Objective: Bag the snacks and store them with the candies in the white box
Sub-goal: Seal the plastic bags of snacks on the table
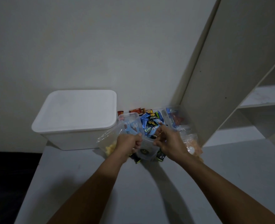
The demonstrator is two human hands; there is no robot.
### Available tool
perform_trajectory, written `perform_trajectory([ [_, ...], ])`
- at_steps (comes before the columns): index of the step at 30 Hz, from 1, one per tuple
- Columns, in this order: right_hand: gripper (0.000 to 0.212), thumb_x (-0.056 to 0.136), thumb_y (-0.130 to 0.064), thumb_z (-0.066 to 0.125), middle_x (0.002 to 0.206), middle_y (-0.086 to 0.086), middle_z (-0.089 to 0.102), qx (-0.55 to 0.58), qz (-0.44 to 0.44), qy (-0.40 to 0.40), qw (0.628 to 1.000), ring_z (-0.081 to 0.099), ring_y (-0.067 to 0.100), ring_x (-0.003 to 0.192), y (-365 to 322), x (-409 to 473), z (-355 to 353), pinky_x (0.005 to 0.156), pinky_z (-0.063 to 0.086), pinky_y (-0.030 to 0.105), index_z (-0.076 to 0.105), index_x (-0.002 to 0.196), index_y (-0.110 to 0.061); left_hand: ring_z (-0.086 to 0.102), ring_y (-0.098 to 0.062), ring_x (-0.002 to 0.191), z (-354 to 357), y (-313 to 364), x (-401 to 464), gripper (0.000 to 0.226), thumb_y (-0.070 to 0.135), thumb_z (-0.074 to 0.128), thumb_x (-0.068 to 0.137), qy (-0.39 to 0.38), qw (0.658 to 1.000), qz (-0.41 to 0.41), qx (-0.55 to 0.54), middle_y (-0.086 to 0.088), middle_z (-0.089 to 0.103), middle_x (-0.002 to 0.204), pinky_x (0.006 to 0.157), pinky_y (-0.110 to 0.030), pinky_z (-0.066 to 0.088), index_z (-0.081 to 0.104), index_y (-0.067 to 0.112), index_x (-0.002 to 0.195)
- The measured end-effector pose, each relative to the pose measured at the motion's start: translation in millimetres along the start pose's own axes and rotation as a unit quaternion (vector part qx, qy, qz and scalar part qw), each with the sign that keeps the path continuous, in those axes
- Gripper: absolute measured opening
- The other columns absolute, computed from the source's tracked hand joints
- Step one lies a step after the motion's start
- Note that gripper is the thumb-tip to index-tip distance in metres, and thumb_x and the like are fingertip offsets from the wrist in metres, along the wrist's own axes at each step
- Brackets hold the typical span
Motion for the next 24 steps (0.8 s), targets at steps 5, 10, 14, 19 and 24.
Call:
perform_trajectory([
  [5,0.031,0.078,-0.006,0.075,0.077,0.001,0.07,0.003,-0.001,-0.029,1.0,0.068,0.013,0.073,0,-6,3,0.071,0.057,0.03,0.056,0.096,-0.02,0.061,-0.019,0.062,1,-8,0,0.01,0.005,0.064,0.085,-0.01,0.999,-0.032,-0.029,-0.013,0.069,0.075,0.057,-0.026,0.048,0.069,-0.003,0.089],
  [10,0.028,0.08,-0.013,0.076,0.077,0.001,0.071,0.093,0.048,-0.039,0.994,0.068,0.007,0.068,8,-5,8,0.063,0.053,0.017,0.063,0.104,-0.012,0.061,-0.019,0.057,5,-12,-1,0.008,0.002,0.066,0.084,-0.03,0.999,-0.022,-0.018,-0.014,0.069,0.07,0.056,-0.028,0.048,0.069,-0.006,0.084],
  [14,0.021,0.081,-0.004,0.072,0.083,0.006,0.069,0.106,0.079,-0.025,0.991,0.065,-0.001,0.063,16,0,10,0.053,0.048,0.011,0.065,0.101,-0.008,0.06,-0.014,0.043,5,-10,-4,0.008,0.004,0.067,0.084,-0.039,0.999,-0.001,0.031,-0.014,0.068,0.068,0.041,-0.019,0.044,0.069,-0.004,0.083],
  [19,0.021,0.082,-0.001,0.07,0.081,0.018,0.07,0.123,0.079,-0.031,0.989,0.069,0.015,0.07,17,2,15,0.059,0.054,0.021,0.059,0.097,-0.011,0.056,-0.008,0.036,2,-11,-5,0.012,0.005,0.062,0.085,-0.026,0.999,-0.013,0.018,-0.01,0.066,0.062,0.034,-0.017,0.04,0.068,-0.006,0.084],
  [24,0.03,0.084,0.004,0.065,0.078,0.017,0.069,0.115,0.04,-0.048,0.991,0.068,0.03,0.08,12,4,21,0.075,0.057,0.041,0.053,0.088,-0.024,0.058,-0.02,0.053,-5,-17,-1,0.019,0.011,0.057,0.083,0.006,0.999,-0.037,-0.002,-0.011,0.067,0.063,0.047,-0.025,0.04,0.07,0.001,0.073],
])
Point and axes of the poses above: each hand's wrist, its own x-axis towards the middle knuckle, its own z-axis out of the palm, y = z × x, the point moved 7 cm from there along x, towards the middle knuckle
